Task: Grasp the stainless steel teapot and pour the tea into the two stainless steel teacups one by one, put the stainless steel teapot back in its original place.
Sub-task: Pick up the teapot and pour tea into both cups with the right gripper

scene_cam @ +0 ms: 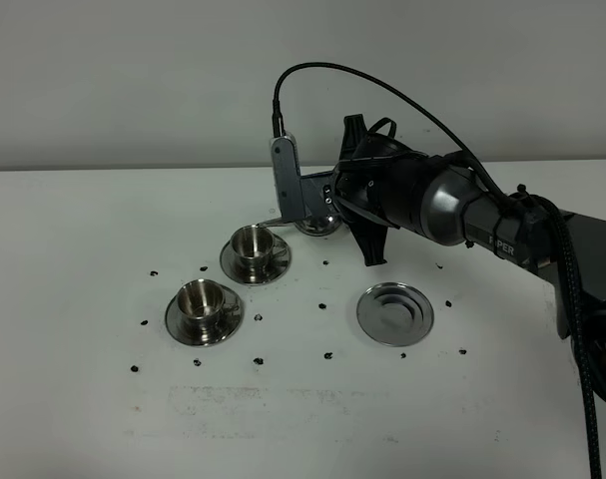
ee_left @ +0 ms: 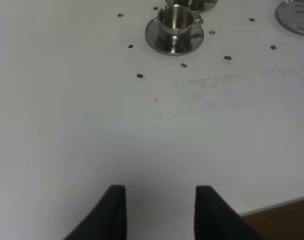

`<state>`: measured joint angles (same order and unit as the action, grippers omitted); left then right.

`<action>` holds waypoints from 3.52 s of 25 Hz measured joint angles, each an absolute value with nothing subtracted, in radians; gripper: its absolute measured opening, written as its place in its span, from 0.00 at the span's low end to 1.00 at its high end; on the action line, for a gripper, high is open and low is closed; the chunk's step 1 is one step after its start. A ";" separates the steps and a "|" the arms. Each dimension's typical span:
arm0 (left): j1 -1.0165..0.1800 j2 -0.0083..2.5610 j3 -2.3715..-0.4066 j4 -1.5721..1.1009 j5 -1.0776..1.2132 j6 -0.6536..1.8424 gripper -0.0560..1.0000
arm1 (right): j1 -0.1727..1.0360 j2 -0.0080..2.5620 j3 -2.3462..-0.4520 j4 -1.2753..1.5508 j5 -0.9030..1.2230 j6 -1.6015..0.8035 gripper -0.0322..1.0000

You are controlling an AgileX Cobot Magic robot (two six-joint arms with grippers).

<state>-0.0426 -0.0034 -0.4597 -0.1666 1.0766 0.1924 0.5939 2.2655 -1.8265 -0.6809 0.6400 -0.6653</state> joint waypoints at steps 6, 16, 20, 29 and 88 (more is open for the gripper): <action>-0.043 -0.003 -0.460 -0.167 1.077 0.192 0.35 | 0.594 2.265 -1.826 -0.706 0.622 -0.682 0.23; -0.043 -0.003 -0.460 -0.167 1.077 0.192 0.35 | 0.594 2.265 -1.826 -0.729 0.618 -0.722 0.23; -0.043 -0.003 -0.460 -0.167 1.077 0.192 0.35 | 0.594 2.273 -1.826 -0.741 0.612 -0.734 0.23; -0.043 -0.003 -0.460 -0.167 1.077 0.192 0.35 | 0.594 2.284 -1.826 -0.774 0.594 -0.738 0.23; -0.043 -0.003 -0.460 -0.167 1.077 0.192 0.35 | 0.602 2.284 -1.826 -0.905 0.575 -0.737 0.23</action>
<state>-0.0426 -0.0034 -0.4597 -0.1666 1.0766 0.1924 0.6021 2.2840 -1.8265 -0.9055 0.5748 -0.7368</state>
